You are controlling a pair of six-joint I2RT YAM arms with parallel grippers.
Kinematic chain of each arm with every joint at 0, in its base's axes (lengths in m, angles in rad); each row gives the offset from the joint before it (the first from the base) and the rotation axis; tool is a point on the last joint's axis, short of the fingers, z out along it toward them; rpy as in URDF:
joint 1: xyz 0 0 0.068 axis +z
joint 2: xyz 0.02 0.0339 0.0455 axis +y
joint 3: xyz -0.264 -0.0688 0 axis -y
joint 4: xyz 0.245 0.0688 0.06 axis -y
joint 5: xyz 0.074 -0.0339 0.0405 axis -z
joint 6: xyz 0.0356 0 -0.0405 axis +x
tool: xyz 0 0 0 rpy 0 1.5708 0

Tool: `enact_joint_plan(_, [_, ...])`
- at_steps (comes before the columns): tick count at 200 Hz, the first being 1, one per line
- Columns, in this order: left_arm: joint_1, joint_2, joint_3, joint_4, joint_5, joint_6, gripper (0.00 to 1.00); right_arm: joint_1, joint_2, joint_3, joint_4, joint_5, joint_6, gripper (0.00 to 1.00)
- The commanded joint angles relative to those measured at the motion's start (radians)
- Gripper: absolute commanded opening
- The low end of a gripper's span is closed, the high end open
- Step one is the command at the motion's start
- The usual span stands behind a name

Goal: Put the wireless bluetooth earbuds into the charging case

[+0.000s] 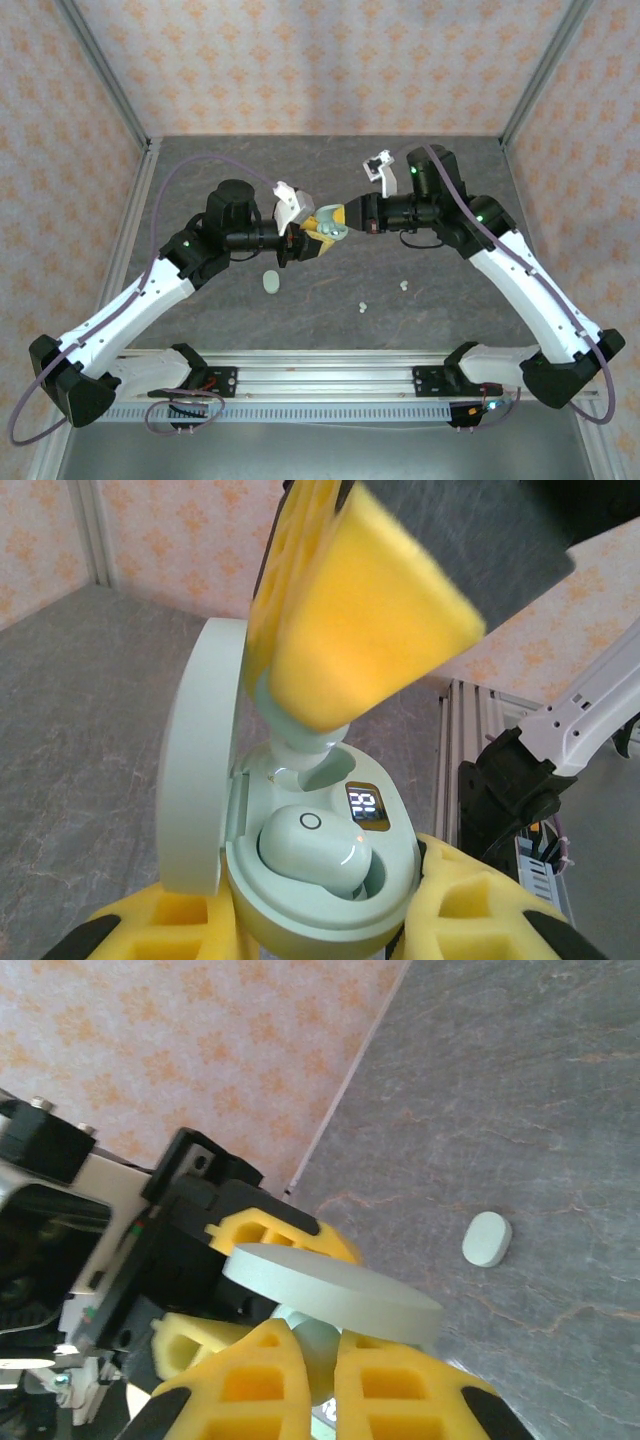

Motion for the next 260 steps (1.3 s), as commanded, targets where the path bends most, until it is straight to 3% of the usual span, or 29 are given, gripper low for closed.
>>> enact_joint_plan(1, [-0.006,-0.014,0.031,0.013,0.025,0.002,0.13,0.005,-0.002,0.041,-0.045,0.041,-0.054,0.1])
enact_joint_plan(260, [-0.009,-0.002,0.036,0.024,0.016,0.008,0.13,0.006,0.033,0.087,-0.161,0.024,-0.126,0.12])
